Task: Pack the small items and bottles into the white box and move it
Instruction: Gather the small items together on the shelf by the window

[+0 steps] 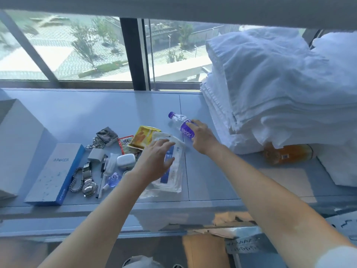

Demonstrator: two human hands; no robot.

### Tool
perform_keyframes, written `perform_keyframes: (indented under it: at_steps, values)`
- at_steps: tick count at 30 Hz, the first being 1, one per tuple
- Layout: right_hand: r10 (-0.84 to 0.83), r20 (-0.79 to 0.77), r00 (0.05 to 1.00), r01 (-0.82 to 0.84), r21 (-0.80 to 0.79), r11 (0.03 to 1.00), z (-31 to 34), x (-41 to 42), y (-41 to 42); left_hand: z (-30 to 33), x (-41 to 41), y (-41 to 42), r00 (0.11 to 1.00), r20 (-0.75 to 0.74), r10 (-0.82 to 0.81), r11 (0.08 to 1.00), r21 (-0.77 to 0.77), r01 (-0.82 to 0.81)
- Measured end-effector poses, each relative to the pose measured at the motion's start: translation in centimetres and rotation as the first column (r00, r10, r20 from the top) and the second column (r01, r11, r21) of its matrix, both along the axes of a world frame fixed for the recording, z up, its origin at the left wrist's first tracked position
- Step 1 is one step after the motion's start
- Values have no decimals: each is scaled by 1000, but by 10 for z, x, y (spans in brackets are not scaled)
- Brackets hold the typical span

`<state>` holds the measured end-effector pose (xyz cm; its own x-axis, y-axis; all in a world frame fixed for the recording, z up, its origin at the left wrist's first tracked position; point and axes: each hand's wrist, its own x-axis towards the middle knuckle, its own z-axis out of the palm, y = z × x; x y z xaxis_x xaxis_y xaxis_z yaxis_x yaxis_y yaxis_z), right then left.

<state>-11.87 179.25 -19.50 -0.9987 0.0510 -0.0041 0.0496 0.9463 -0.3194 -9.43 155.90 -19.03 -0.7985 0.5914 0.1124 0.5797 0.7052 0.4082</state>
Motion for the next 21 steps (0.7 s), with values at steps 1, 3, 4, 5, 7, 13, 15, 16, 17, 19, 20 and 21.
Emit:
perform_keyframes:
  at_steps: [1,3,4,5,7,13,15,16,17,19,20,21]
  values:
    - [20,-6,1000,-20,-3,1000,0,-8,-5,1,0,-8,1000,-9,26,1000,-9,-26]
    - [61,-14,998,-61,-28,998,1,-22,-14,2,0,-23,996,-16,84,996,-24,-85]
    - [84,-15,996,-85,-40,996,2,-29,-18,1,0,-29,994,-16,111,993,-25,-111]
    - [107,-12,994,-108,-47,993,2,-34,-22,1,1,-36,991,-15,133,991,-24,-133]
    - [157,-10,987,-158,-50,986,3,-44,-31,0,4,-47,985,-11,170,985,-10,-170]
    - [257,-22,966,-258,-100,961,6,-61,-54,-2,7,-63,974,3,228,973,29,-228]
    - [272,-30,962,-273,-106,956,5,-62,-57,-1,5,-64,972,-3,233,972,29,-233]
    - [278,-32,960,-280,-109,954,5,-62,-58,-1,4,-63,972,-7,234,972,29,-234]
    - [284,-34,958,-286,-111,952,4,-61,-57,0,2,-62,972,-12,233,972,29,-233]
    - [290,-45,956,-293,-97,951,4,-59,-53,3,0,-57,973,-24,228,973,35,-227]
    - [291,-63,955,-295,-80,952,3,-58,-50,5,-2,-53,974,-29,223,974,41,-222]
    - [291,-89,953,-297,-68,952,3,-57,-47,6,-3,-49,976,-36,216,976,49,-214]
